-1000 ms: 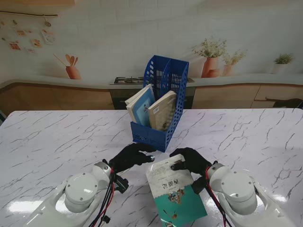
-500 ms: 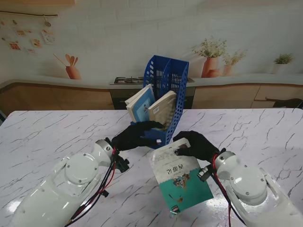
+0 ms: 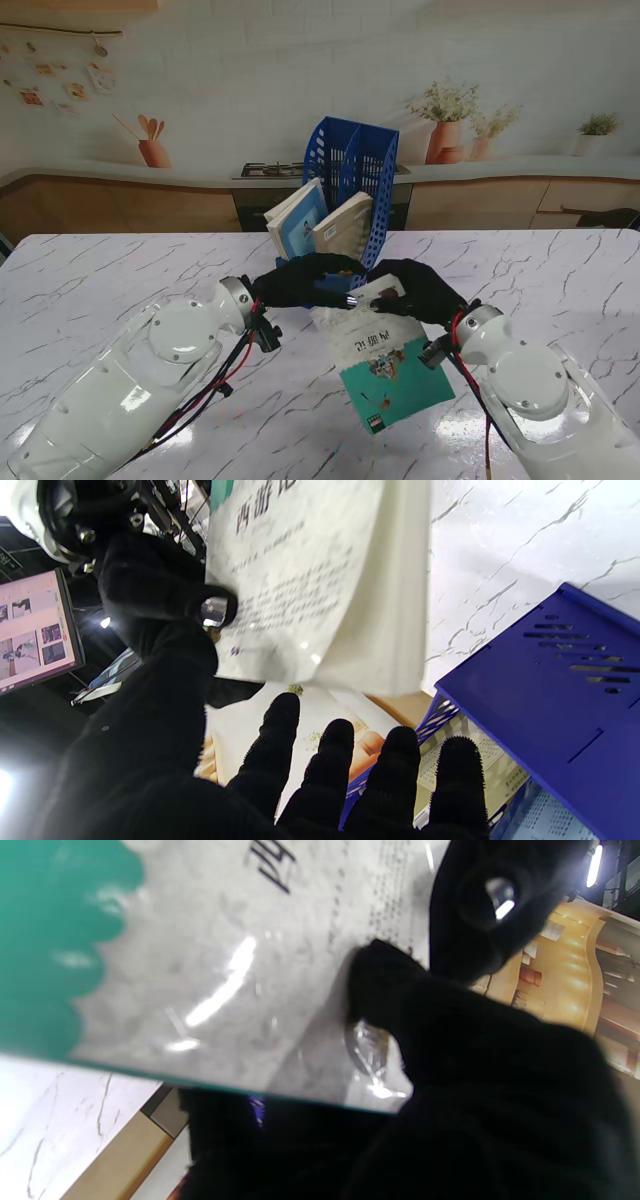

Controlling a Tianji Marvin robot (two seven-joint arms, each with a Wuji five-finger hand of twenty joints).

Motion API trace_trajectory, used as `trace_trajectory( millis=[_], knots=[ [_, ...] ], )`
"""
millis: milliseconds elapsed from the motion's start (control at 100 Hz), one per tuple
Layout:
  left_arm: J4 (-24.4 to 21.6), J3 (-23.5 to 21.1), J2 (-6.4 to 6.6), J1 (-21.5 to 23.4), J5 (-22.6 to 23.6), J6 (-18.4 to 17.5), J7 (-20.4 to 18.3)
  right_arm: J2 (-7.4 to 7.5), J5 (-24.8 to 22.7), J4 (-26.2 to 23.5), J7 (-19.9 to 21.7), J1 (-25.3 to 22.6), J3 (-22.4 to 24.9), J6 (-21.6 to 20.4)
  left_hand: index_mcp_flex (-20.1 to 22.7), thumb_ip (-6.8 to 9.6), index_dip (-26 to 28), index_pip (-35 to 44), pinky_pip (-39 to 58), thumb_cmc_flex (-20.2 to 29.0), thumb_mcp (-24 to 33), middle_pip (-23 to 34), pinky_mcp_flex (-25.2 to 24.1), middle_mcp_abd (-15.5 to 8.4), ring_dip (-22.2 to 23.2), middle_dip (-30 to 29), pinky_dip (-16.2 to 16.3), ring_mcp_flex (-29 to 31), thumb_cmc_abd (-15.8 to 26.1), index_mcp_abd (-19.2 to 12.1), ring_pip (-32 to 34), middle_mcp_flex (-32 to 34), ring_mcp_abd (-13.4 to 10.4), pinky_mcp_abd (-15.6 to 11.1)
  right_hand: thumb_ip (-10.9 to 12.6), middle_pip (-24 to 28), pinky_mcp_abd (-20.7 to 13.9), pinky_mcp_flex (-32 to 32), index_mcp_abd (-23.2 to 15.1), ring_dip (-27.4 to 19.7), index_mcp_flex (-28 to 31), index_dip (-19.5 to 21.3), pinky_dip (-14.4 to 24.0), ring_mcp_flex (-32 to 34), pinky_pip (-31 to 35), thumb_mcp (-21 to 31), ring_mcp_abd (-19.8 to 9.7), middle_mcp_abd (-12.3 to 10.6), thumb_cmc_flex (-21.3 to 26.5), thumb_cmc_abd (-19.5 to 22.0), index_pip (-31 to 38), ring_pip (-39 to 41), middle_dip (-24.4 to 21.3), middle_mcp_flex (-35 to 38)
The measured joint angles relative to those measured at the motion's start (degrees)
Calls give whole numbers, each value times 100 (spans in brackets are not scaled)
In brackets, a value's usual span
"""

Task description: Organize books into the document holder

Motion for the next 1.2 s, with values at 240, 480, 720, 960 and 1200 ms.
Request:
trace_trajectory(
  millis=[240, 480, 720, 960, 1200],
  knots=[
    [360, 121, 33, -174, -418, -238, -253, -2, -69, -59, -44, 19, 64, -22, 33, 4, 966, 1345, 2022, -104, 535, 1034, 847, -295, 807, 677, 619, 1523, -144, 44, 1359, 1105, -303, -439, 0, 1, 0, -6, 0, 4, 3, 22, 68, -2, 6, -36, -3, -12, -1, 4, 0, 9, 27, 0],
    [538, 251, 35, -265, -566, -439, -269, -2, -108, -72, -32, 74, 99, -19, 33, 4, 2330, 3367, 3645, -94, 1015, 2483, 1964, -679, 2214, 1987, 1426, 2522, -374, -356, 3344, 1767, -832, -500, 0, 1, 0, -71, 0, 47, 6, 26, 166, -11, 69, -42, -4, -13, 0, 11, 0, 11, 61, 0],
    [671, 368, 25, -324, -754, -621, -279, 31, -99, -37, 149, 179, 72, -25, 47, -85, 2673, 4792, 5228, 668, 699, 3324, 3699, -1074, 2945, 3586, 1744, 3825, -710, -720, 4869, 2867, -1291, -778, 0, 1, 137, -217, -151, 52, 56, 96, 190, -30, 79, -102, -35, -87, -33, 12, 0, 12, 76, 0],
    [936, 467, -50, -354, -1124, -974, -94, 40, -94, 19, 201, 279, 11, -25, 521, -153, 3254, 5100, 5775, 796, 1114, 1108, 5570, -974, 2412, 2584, 398, 5149, -1296, -627, 4954, 3643, -1828, -1544, 0, 1, 138, -258, -312, 123, 79, 171, 279, -76, 82, -129, -56, -110, -43, 12, 0, 15, 133, 0],
    [945, 459, -100, -332, -1140, -885, -40, 44, -63, 35, 197, 293, -12, 33, 927, -153, 5066, 5197, 5775, 627, 1873, 966, 5904, -909, 2229, 2369, 402, 5376, -1772, -475, 5045, 4274, -1833, -1563, 0, -43, 139, -388, -352, 126, 81, 171, 304, -91, 84, -137, -56, -118, -43, 12, 0, 15, 37, 0]
  ],
)
